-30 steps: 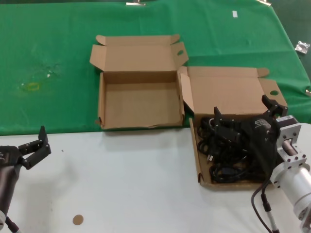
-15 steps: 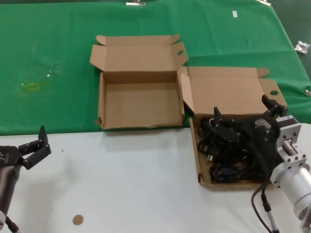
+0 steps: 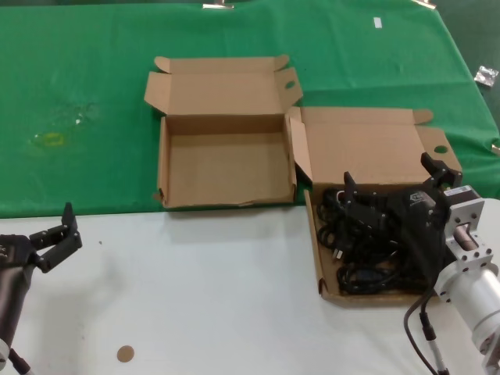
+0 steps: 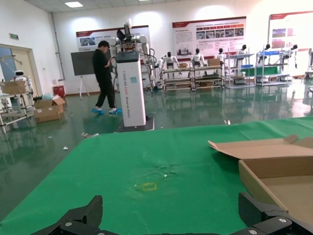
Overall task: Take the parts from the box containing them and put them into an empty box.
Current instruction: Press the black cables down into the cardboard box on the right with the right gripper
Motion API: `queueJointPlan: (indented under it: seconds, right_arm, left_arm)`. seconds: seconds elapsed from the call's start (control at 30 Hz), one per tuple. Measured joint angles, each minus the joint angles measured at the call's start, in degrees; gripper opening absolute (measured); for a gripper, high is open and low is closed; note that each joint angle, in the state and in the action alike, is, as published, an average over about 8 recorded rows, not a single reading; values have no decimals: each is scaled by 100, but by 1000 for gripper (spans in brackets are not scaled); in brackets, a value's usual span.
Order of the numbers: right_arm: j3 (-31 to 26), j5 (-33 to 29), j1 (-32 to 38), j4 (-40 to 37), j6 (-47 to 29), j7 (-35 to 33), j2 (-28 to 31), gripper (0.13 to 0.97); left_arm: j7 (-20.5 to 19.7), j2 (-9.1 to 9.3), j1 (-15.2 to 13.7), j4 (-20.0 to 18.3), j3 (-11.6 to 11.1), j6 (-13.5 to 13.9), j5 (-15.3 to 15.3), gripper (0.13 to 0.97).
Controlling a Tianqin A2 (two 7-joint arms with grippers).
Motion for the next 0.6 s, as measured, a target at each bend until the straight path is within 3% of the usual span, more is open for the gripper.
queueJointPlan:
  seconds: [0.37,0.6]
  right_arm:
    - [0,0,0,0,0,0,0,966]
    - [-7,-3,0,2,-2,-3,-5,966]
  left_arm:
    - [0,0,0,0,0,0,0,959]
    - [0,0,0,0,0,0,0,898]
